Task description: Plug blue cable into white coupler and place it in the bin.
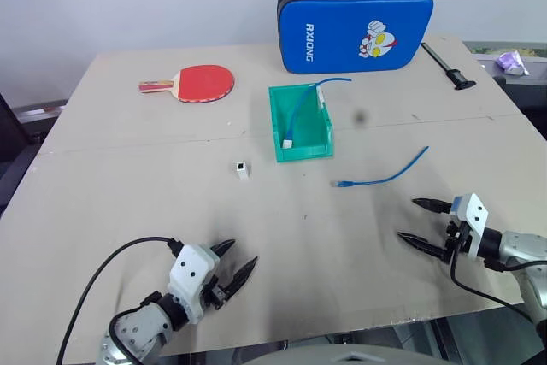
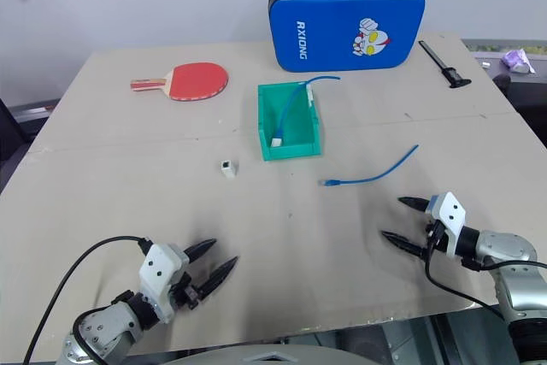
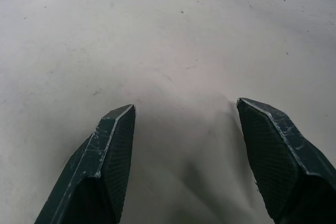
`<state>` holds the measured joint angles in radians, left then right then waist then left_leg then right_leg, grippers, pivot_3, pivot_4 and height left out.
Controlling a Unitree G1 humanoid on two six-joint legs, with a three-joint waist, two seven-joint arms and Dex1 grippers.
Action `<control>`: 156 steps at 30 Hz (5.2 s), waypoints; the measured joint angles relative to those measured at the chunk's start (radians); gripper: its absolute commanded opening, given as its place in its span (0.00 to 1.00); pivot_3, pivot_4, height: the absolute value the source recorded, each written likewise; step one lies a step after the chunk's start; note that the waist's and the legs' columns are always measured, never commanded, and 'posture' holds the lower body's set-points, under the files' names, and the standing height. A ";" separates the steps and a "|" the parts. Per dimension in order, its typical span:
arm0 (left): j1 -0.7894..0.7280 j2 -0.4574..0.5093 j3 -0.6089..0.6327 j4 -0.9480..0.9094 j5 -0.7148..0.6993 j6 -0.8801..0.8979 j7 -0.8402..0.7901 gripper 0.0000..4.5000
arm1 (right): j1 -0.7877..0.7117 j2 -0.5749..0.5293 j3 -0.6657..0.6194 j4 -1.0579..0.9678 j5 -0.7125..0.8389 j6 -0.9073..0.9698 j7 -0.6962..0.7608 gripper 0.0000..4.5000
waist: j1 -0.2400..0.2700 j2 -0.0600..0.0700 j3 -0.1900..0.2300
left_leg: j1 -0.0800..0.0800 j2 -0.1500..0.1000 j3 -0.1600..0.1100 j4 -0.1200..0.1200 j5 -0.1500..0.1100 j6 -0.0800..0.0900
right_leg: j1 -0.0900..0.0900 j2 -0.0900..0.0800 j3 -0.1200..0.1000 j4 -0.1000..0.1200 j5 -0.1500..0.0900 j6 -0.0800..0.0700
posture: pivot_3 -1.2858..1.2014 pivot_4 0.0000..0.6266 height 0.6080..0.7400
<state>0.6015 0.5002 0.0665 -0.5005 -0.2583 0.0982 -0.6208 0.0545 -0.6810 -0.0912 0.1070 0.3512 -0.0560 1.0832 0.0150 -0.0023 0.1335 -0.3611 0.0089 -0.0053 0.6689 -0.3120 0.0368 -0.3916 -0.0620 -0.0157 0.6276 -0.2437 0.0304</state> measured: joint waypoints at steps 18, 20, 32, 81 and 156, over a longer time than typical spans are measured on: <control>-0.183 0.429 0.287 -0.076 -0.424 0.211 -0.465 0.70 | -0.488 0.033 0.225 0.098 -0.138 0.233 -0.007 0.99 | -0.012 -0.007 0.014 | -0.003 0.000 0.000 0.001 0.001 -0.002 | -0.006 0.007 0.000 0.006 0.002 0.003 | 0.52 0.24 1.00; -0.214 0.463 0.320 -0.074 -0.454 0.240 -0.502 0.70 | -0.550 0.049 0.271 0.167 -0.156 0.252 0.031 0.99 | -0.011 -0.006 0.015 | -0.005 0.000 0.000 0.000 0.003 -0.006 | -0.007 0.007 0.000 0.004 0.002 0.004 | 0.52 0.24 1.00; -0.254 0.463 0.401 -0.054 -0.482 0.330 -0.509 0.70 | -0.668 0.097 0.347 0.272 -0.224 0.245 0.134 0.02 | -0.027 -0.007 0.017 | -0.006 -0.001 -0.002 0.000 0.003 -0.007 | -0.007 0.006 0.001 0.002 0.003 0.004 | 0.52 0.24 1.00; -0.278 0.437 0.395 -0.030 -0.428 0.369 -0.533 0.70 | -0.623 0.221 0.471 -0.011 -0.243 0.429 0.065 0.19 | -0.029 -0.010 0.017 | -0.006 -0.002 -0.003 0.000 0.005 -0.010 | -0.014 0.005 0.003 0.013 0.003 0.004 | 0.52 0.24 1.00; -1.142 0.138 -0.428 0.666 0.132 0.087 -0.668 0.02 | 0.123 0.067 -0.042 -0.636 0.124 0.432 -0.133 0.92 | -0.004 -0.014 0.017 | -0.005 -0.003 -0.002 0.004 0.003 -0.007 | -0.012 0.011 0.003 0.016 0.003 0.005 | 0.52 0.24 1.00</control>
<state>-0.5406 0.6385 -0.3618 0.1656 -0.1266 0.1850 -1.2890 0.1772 -0.6138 -0.1334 -0.5292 0.4751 0.3763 0.9504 0.0115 -0.0163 0.1503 -0.3656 0.0055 -0.0076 0.6727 -0.3091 0.0302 -0.4040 -0.0509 -0.0124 0.6436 -0.2409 0.0353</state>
